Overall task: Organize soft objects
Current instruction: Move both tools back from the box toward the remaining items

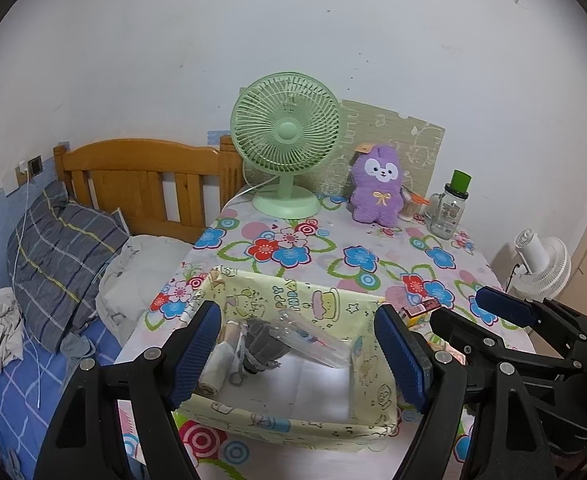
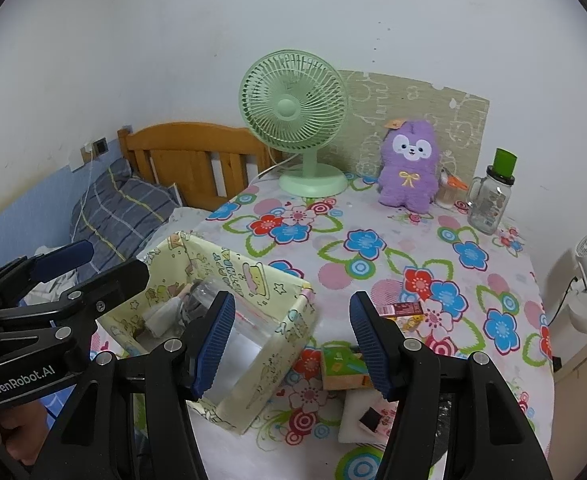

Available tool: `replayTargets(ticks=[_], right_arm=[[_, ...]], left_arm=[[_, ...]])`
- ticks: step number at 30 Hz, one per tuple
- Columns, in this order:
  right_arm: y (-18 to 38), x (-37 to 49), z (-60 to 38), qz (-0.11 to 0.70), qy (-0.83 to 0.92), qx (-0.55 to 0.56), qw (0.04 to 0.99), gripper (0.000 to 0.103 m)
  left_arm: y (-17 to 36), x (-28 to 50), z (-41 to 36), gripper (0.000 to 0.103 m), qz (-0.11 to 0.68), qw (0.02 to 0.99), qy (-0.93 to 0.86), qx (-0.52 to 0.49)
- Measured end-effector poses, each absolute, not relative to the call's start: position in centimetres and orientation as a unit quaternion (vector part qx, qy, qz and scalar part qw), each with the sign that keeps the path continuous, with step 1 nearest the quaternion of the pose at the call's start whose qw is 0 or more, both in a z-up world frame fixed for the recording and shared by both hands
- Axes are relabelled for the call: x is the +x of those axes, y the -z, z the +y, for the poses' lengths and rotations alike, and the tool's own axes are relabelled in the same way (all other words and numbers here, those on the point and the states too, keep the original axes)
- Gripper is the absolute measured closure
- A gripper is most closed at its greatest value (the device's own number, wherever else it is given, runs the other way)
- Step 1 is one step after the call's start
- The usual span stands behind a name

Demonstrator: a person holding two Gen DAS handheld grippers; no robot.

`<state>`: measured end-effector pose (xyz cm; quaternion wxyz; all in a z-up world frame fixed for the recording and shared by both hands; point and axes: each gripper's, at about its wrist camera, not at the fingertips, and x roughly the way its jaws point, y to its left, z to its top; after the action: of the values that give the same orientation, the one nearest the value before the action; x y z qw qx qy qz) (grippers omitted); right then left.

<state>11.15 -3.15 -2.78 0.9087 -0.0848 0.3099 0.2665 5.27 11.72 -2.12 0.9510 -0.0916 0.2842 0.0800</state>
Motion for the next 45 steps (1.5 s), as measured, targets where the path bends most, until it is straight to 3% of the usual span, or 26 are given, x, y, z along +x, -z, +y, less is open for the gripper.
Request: replayTargets(ticks=[45], right_arm=[[5.1,10.6,-16.2,0.339,-0.181,-0.036,0.922,0.04]], left_arm=[[3.3,7.5,-0.3,0.022,0.316,0.948,0.012,-0.039]])
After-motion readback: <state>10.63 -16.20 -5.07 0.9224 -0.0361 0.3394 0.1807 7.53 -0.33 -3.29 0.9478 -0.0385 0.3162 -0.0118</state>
